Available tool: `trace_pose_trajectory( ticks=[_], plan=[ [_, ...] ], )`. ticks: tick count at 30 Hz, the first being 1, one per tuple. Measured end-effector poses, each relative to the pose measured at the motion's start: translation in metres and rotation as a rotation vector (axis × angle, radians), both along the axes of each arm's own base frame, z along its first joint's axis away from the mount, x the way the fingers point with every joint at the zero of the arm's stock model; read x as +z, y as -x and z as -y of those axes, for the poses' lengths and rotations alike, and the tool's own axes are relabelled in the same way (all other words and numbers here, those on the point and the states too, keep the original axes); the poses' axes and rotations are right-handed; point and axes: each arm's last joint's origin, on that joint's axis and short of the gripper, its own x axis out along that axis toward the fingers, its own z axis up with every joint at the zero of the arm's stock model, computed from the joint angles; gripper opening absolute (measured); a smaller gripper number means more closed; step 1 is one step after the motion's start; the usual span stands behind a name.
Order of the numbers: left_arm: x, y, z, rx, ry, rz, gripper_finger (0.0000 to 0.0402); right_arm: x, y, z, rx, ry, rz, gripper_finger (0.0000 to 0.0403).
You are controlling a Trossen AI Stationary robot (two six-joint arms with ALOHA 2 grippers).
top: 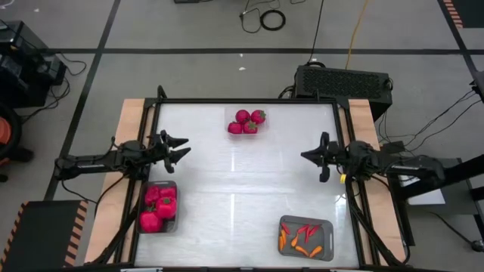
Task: Sort produce into baskets
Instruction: Return to Home Position
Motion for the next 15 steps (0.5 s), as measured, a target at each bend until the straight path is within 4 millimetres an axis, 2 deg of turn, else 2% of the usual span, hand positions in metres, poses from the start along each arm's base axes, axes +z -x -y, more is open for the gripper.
trace_pose_trajectory(
  ticks=[3,15],
  plan=[
    [0.0,0.0,0.0001,-0.002,0.0,0.0,0.0226,-0.0015,-0.0015,-0.0035,0.093,-0.04,-0.008,0.0],
    [-0.0002,0.0,0.0001,-0.003,0.0,-0.001,0.0226,-0.0021,-0.0018,-0.0037,0.087,-0.061,-0.013,0.0]
  ],
)
